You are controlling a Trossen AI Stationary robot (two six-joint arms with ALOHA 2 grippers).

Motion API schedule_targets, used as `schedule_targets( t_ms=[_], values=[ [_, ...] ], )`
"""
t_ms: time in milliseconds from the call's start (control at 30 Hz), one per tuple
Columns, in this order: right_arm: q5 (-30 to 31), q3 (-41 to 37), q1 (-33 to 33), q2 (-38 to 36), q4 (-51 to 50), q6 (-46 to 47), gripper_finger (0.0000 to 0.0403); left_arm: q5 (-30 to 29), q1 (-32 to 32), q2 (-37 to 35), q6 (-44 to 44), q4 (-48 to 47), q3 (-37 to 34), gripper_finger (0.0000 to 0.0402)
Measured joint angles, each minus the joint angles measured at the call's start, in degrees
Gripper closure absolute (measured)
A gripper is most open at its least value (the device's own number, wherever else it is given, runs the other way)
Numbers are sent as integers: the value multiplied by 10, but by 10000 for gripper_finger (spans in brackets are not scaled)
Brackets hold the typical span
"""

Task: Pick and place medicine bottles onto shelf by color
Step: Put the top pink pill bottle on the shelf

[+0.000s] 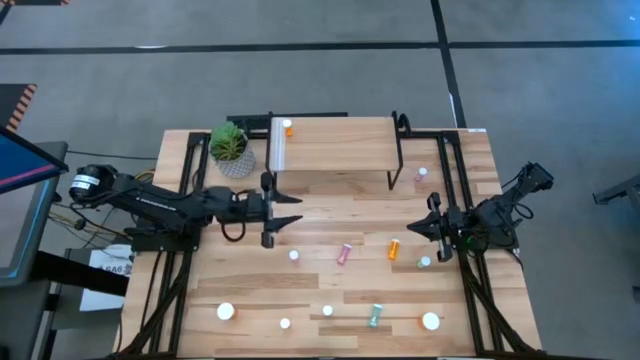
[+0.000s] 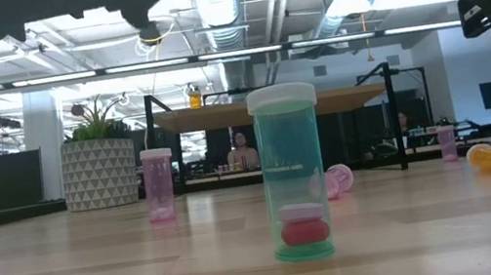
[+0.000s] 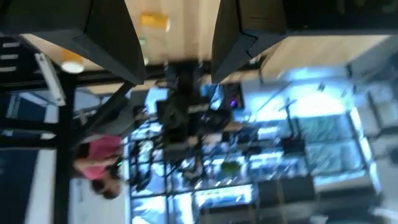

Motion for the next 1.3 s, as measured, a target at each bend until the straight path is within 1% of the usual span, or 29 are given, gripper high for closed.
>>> schedule_targets(
  t_ms=[67, 233, 400, 667, 833, 933, 1067, 1133, 1300],
  values=[
    [0, 0, 0, 0, 0, 0, 376, 1, 0, 0, 13, 9, 0, 227],
    [0, 0, 0, 0, 0, -2, 376, -7, 11, 0, 14, 11, 0, 227],
    [0, 0, 0, 0, 14, -55, 376, -7, 23, 0, -6, 13, 0, 227],
    [2, 0, 0, 0, 82, -59, 376, -8, 37, 0, -12, 21, 0, 227],
    [31, 0, -1, 0, 125, 12, 377, -9, 42, 0, -25, 39, 0, 227],
    [35, 8, -3, 0, 129, -11, 377, -9, 42, 0, -24, 45, 0, 227],
    [68, 50, -4, 0, 137, -29, 372, -9, 42, 0, -25, 47, 0, 227],
    [77, 67, -4, 2, 122, -29, 368, -9, 42, 0, -31, 48, 0, 227],
    [78, 84, 1, 34, 105, 30, 361, 0, 37, 0, -58, 47, 0, 227]
  ],
)
